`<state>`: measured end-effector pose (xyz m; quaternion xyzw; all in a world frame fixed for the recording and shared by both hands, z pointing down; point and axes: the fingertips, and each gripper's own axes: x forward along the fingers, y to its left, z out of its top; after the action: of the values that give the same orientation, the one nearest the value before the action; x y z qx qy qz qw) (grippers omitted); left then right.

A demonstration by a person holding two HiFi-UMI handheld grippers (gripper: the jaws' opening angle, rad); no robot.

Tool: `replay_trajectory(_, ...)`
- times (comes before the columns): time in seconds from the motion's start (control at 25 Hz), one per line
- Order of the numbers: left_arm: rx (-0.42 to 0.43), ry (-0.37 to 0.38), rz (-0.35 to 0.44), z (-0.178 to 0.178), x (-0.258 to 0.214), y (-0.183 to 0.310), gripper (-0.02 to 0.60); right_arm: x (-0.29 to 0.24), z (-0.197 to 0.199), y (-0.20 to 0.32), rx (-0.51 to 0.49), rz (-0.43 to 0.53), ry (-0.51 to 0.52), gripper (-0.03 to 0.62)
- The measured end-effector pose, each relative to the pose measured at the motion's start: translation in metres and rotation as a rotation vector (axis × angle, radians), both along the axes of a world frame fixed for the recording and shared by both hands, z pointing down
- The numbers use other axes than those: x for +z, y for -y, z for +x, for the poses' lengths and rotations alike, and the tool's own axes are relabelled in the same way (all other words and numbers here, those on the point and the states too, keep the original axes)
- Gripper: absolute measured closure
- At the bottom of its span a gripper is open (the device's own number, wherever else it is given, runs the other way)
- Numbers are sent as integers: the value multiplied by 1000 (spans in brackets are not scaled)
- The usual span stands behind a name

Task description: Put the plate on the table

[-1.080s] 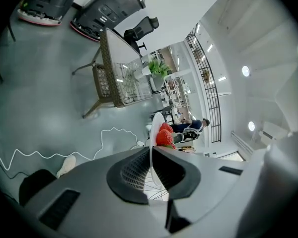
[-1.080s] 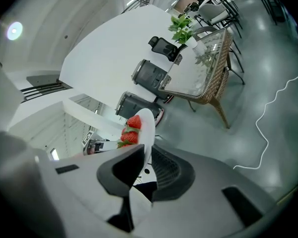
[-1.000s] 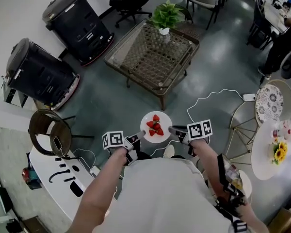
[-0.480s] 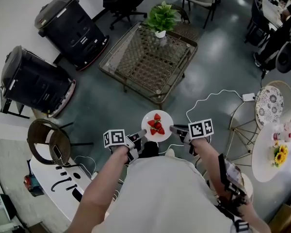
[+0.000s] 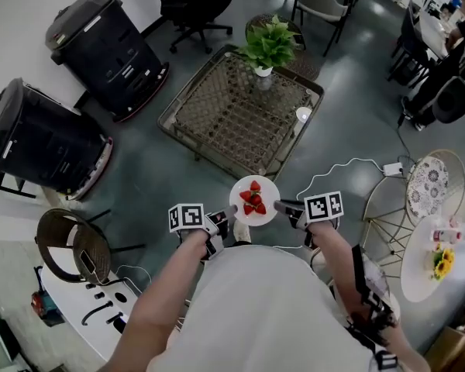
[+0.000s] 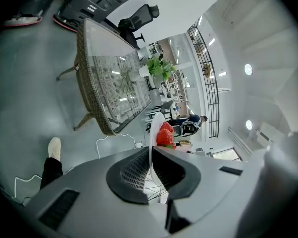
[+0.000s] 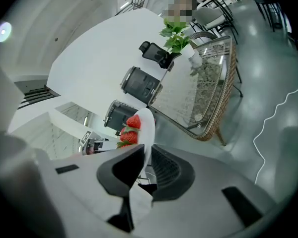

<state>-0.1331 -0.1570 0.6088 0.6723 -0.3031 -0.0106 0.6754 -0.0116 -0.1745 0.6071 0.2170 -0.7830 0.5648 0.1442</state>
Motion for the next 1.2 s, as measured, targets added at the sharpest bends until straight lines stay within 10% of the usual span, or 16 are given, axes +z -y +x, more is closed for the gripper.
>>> replay_trajectory(1.2, -53, -3, -68, -50, 19, 132, 565, 23, -52, 142, -93, -51, -56, 559)
